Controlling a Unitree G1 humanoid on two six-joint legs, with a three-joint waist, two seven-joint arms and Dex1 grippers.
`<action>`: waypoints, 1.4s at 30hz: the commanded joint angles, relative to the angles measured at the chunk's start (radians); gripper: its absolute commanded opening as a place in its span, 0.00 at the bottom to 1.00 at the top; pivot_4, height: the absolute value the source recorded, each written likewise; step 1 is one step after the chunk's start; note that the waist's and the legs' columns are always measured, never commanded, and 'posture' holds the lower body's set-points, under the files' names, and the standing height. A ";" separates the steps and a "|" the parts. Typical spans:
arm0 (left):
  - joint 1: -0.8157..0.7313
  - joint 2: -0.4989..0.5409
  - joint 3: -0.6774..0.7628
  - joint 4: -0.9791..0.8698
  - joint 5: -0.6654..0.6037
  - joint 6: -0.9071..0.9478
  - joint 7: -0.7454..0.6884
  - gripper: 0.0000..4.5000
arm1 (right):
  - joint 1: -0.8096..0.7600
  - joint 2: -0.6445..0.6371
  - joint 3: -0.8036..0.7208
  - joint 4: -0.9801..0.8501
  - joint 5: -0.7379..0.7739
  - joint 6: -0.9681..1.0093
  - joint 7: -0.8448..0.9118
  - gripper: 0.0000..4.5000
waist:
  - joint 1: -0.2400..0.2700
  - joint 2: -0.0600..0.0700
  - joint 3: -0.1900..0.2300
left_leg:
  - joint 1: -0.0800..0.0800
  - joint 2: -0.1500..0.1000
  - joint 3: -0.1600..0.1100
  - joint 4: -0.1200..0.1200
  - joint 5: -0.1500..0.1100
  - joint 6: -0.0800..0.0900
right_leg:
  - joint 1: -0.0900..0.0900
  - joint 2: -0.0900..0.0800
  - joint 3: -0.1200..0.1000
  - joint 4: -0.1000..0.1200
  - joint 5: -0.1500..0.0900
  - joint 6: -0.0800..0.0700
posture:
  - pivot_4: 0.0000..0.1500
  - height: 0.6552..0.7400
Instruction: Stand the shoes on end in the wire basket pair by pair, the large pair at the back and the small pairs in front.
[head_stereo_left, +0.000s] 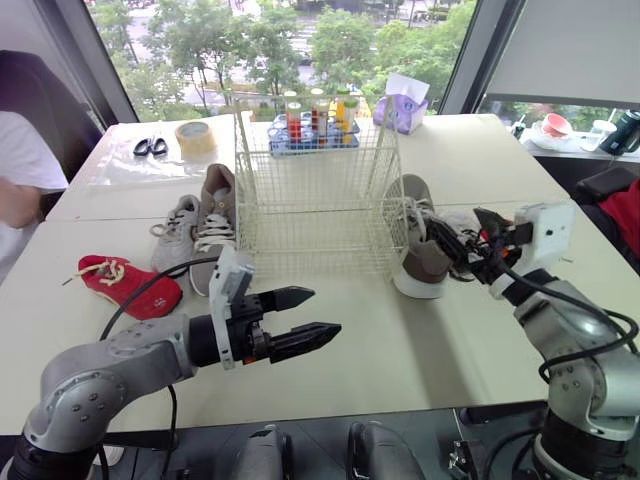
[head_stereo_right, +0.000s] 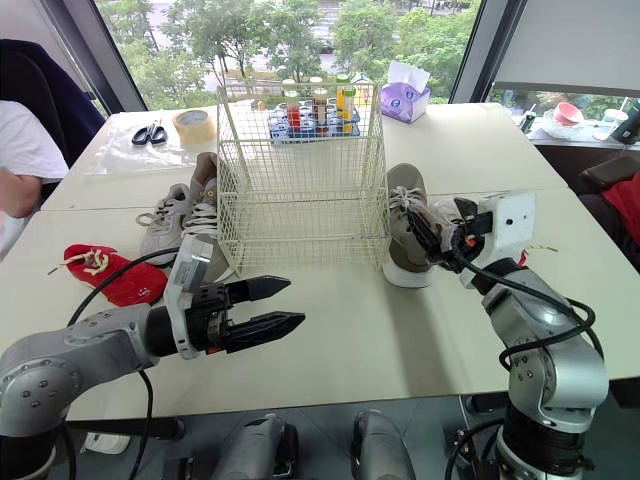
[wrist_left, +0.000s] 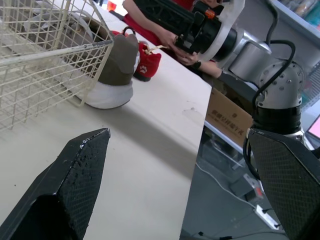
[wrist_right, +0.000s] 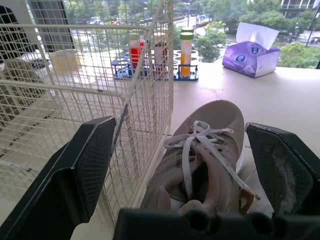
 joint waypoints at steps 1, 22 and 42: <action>-0.002 0.015 0.015 -0.007 0.003 -0.019 -0.016 1.00 | 0.035 0.019 0.042 -0.002 -0.017 -0.045 -0.040 0.99 | -0.001 0.000 0.000 | 0.000 0.000 0.000 0.000 0.000 0.000 | 0.000 0.000 0.000 0.000 0.000 0.000 | 1.00 1.00; 0.027 0.007 -0.027 -0.027 0.105 -0.036 -0.017 1.00 | 0.019 0.112 0.232 0.392 -0.184 -0.247 -0.194 0.99 | -0.008 -0.003 -0.002 | 0.001 0.001 0.000 -0.001 0.000 0.000 | 0.001 0.000 0.000 -0.001 0.000 0.000 | 1.00 1.00; -0.009 0.019 -0.027 0.031 0.118 -0.033 -0.088 1.00 | -0.116 0.079 0.143 0.264 -0.288 -0.445 -0.391 0.09 | -0.001 0.001 0.000 | -0.003 -0.001 0.000 0.000 -0.001 0.001 | -0.002 -0.003 0.000 -0.004 -0.003 0.000 | 1.00 1.00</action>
